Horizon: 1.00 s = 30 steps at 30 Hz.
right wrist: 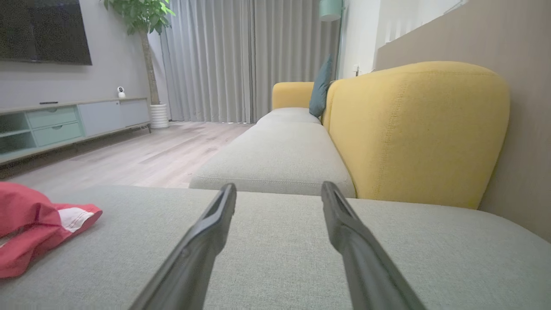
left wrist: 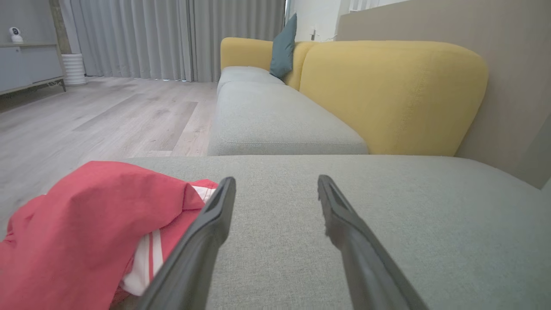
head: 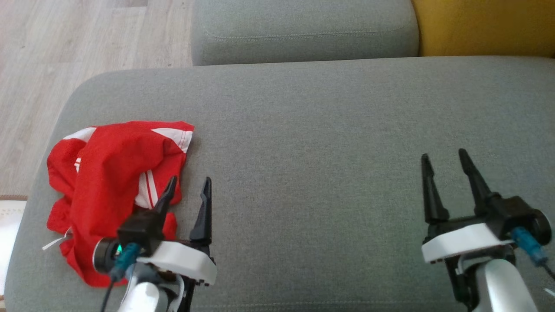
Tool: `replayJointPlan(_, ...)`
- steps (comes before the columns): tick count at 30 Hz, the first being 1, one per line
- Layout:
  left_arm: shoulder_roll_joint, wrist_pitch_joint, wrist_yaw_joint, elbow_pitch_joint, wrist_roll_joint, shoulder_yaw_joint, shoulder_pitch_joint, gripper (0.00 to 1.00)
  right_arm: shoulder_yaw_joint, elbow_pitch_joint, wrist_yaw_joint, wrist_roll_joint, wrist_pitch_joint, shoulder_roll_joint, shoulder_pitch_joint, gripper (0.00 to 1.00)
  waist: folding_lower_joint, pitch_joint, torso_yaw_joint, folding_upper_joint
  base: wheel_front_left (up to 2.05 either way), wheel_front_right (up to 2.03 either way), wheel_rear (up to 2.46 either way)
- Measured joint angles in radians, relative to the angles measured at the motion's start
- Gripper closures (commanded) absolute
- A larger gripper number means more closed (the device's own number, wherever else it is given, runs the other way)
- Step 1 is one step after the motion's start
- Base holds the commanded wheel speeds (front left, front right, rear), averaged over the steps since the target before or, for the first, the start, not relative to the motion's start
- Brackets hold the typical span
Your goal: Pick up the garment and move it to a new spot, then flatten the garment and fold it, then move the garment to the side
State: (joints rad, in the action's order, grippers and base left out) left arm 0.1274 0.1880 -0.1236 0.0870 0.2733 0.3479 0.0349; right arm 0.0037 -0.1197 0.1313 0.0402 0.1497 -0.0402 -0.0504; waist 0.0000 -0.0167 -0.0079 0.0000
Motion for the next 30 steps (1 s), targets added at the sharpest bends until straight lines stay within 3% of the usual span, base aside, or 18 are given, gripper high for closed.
replayJointPlan(7, 0.014, 0.021, -0.03, 0.002, -0.092, 0.033, 0.015, 0.0, 0.036, 0.001, 0.0, -0.09, 0.012, -0.001, 0.0, 0.0, 0.0, -0.001, 0.006, 0.0, 0.0, 0.0, 0.0)
replayJointPlan(15, 0.003, 0.047, -0.043, -0.029, -0.106, 0.025, 0.014, 0.0, 0.03, 0.006, 0.0, -0.1, 0.017, -0.001, 0.0, 0.0, 0.0, -0.004, 0.015, 0.0, 0.0, 0.0, 0.0)
replayJointPlan(21, -0.032, 0.061, -0.032, -0.029, -0.107, -0.019, 0.005, 0.0, 0.009, -0.019, 0.0, 0.027, -0.024, -0.002, 0.001, 0.0, 0.0, -0.009, 0.019, 0.0, 0.0, 0.0, 0.0)
replayJointPlan(30, -0.064, 0.061, 0.019, -0.003, -0.103, -0.083, -0.028, 0.0, 0.003, -0.087, 0.0, 0.216, -0.06, -0.002, 0.013, 0.0, 0.0, -0.015, 0.018, 0.0, 0.0, 0.0, 0.0)
